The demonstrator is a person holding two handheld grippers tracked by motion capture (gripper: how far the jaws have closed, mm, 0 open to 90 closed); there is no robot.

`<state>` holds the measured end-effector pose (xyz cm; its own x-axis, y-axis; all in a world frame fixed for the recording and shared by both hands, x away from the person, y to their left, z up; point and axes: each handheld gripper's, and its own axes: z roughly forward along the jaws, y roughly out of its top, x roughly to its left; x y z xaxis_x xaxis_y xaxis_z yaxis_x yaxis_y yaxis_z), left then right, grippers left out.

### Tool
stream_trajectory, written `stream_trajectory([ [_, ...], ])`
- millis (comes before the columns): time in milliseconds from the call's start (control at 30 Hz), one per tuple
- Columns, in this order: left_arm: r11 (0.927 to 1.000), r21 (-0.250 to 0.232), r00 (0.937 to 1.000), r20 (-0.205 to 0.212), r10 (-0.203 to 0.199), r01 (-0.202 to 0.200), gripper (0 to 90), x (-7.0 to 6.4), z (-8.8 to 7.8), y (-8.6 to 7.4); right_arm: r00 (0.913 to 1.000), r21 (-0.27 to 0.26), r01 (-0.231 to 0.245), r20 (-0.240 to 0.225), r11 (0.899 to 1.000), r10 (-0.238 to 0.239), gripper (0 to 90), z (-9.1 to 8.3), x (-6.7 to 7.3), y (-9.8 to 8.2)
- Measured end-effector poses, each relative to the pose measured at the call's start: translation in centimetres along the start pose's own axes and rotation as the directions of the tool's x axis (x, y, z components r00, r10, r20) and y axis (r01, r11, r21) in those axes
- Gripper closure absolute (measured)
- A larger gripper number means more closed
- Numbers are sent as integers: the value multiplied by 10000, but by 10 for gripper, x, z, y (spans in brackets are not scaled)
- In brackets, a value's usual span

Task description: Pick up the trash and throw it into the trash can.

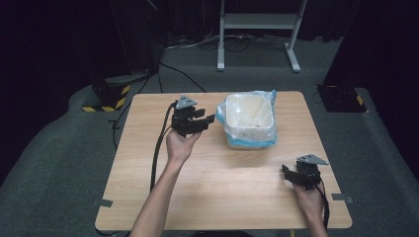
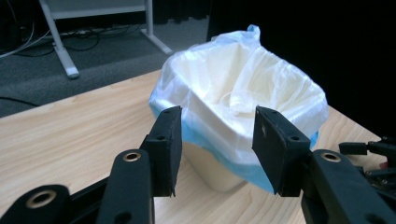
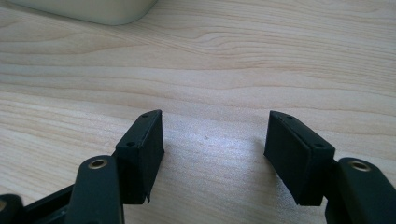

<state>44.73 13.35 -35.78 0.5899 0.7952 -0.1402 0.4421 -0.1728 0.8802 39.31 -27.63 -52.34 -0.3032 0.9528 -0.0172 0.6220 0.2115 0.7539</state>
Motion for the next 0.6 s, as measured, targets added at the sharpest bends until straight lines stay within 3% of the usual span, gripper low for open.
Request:
stream_trajectory([
  [233,9997,154,9994,-302,-181,186,519,7,-10,-26,10000,2,-8,1,10000,8,370,0,0,0],
  [600,9993,325,9968,-789,-140,166,516,13,-23,-56,10000,2,-5,-1,10000,5,370,0,0,0],
])
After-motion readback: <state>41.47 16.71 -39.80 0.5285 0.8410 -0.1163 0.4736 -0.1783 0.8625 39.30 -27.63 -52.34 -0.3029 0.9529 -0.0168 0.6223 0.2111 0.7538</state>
